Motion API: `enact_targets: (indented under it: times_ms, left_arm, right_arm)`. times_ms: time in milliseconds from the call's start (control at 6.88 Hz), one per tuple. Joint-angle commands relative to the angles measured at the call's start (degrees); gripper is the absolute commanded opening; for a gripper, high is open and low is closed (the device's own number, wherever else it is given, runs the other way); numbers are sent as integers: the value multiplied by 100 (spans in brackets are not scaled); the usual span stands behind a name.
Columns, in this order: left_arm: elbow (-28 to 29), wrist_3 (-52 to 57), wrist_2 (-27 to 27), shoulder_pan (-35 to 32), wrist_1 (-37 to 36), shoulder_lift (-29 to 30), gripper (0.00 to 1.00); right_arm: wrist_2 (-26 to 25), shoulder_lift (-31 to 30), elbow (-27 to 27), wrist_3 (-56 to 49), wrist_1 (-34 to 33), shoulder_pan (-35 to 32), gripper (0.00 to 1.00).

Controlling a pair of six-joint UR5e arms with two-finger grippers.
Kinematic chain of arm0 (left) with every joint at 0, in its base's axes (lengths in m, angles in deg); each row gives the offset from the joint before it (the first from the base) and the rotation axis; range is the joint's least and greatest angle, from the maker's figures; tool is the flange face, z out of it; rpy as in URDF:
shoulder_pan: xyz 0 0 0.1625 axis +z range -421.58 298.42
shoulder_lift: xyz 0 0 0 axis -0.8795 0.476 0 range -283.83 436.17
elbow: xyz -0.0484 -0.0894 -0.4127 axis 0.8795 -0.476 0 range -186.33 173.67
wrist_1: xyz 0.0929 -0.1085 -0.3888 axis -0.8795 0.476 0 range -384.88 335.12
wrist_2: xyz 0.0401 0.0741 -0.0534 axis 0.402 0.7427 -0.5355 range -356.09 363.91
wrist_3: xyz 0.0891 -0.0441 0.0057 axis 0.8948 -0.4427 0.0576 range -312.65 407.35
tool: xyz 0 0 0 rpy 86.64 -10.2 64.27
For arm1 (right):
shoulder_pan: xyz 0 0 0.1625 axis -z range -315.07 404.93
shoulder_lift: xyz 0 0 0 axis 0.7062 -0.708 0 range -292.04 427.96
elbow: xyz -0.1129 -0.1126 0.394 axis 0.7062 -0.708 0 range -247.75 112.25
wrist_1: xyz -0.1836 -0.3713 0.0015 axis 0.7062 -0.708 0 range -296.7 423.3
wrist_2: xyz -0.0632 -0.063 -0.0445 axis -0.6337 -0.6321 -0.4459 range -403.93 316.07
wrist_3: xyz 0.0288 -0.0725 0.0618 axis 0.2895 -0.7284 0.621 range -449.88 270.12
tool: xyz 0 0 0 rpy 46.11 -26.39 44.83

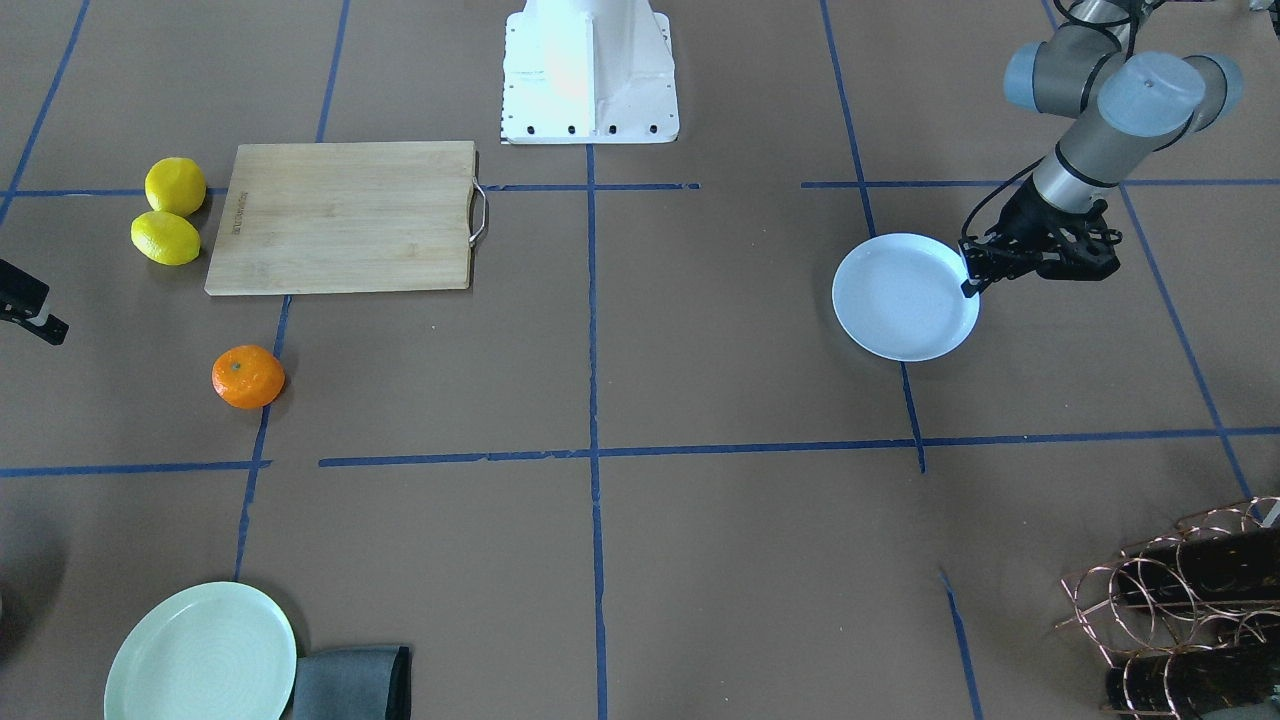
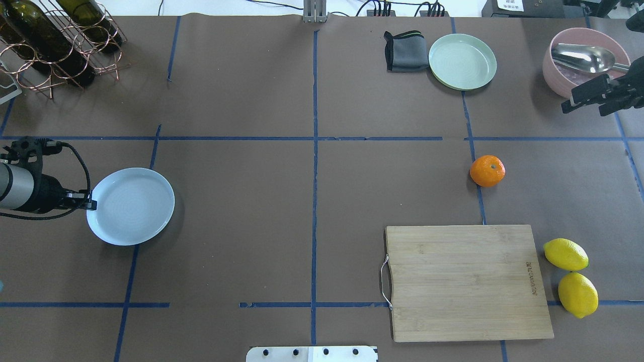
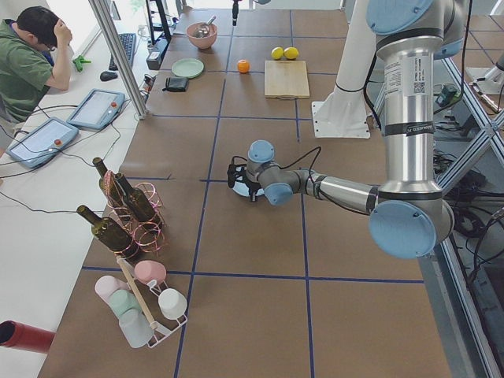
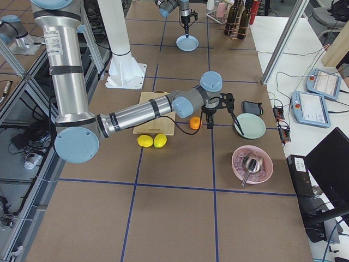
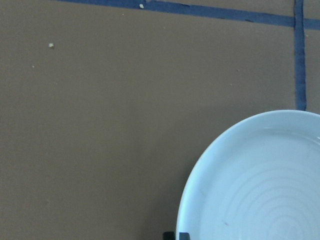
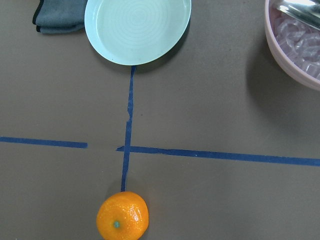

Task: Pick orange to plate
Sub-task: 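Move the left gripper to the light blue plate's rim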

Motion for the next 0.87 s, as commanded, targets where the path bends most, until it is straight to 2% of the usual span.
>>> enact_targets:
  times_ms: [0, 145, 291, 436, 581, 726]
  left_arm:
    - [-62, -22, -1031, -584, -79, 370, 0]
    - [-35, -92, -1035, -585, -462, 886, 0]
    - [87, -528, -1000, -568, -1110, 1736, 0]
    - [384, -1307, -983, -498, -1273, 2414, 0]
    - [578, -1837, -913, -245, -1266, 2838, 0]
    - [737, -2303, -216, 349, -1266, 3234, 0]
  right_arm:
    - [-10, -1, 1, 10, 0, 37, 100]
    - [-18, -1, 1, 10, -9, 63, 100]
    - [-245, -1, 9, 124, 0, 194, 100]
    - [-491, 7, 88, 351, 0, 456, 100]
    - [-763, 16, 210, 571, 0, 694, 100]
    - [-861, 68, 368, 869, 0, 835, 100]
